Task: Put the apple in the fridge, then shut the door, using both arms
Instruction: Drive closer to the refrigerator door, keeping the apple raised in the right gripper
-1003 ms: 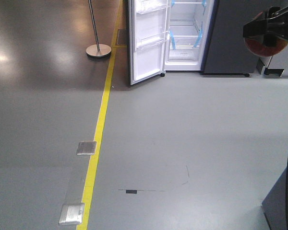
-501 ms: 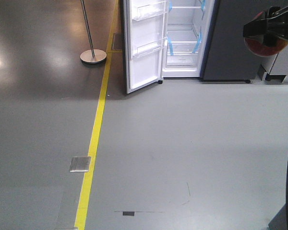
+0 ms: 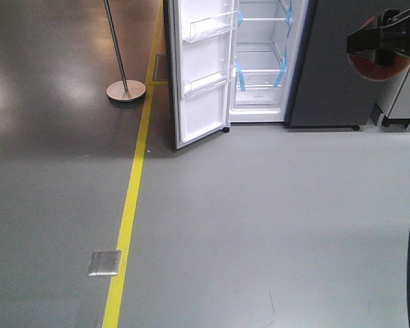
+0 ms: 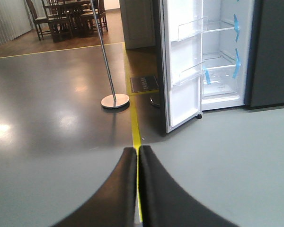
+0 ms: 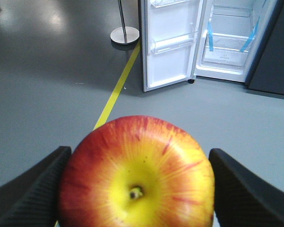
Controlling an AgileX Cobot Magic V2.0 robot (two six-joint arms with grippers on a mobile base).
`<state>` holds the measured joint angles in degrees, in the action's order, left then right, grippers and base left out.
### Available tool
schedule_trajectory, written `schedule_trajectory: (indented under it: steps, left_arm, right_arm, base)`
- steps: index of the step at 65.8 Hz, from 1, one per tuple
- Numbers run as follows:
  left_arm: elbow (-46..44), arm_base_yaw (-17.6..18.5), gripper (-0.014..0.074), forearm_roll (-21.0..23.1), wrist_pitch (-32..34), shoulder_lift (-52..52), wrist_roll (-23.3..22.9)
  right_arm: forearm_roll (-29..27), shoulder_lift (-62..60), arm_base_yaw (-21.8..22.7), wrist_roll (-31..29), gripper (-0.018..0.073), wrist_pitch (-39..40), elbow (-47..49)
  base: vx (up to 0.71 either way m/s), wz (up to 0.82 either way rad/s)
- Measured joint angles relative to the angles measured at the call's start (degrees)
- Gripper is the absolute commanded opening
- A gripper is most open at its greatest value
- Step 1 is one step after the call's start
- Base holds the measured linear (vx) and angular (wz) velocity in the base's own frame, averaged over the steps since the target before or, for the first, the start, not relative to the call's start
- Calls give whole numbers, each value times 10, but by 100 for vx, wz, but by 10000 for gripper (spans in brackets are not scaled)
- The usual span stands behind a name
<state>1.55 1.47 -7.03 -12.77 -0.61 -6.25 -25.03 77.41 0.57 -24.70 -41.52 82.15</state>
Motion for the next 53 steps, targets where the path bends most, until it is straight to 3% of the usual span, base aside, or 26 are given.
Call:
schedule_trajectory:
  steps: [53]
  left_arm:
    - [0, 0, -6, 0, 0, 0, 0]
  right_arm:
    - [0, 0, 0, 0, 172, 0, 0]
  base:
    - [28, 1]
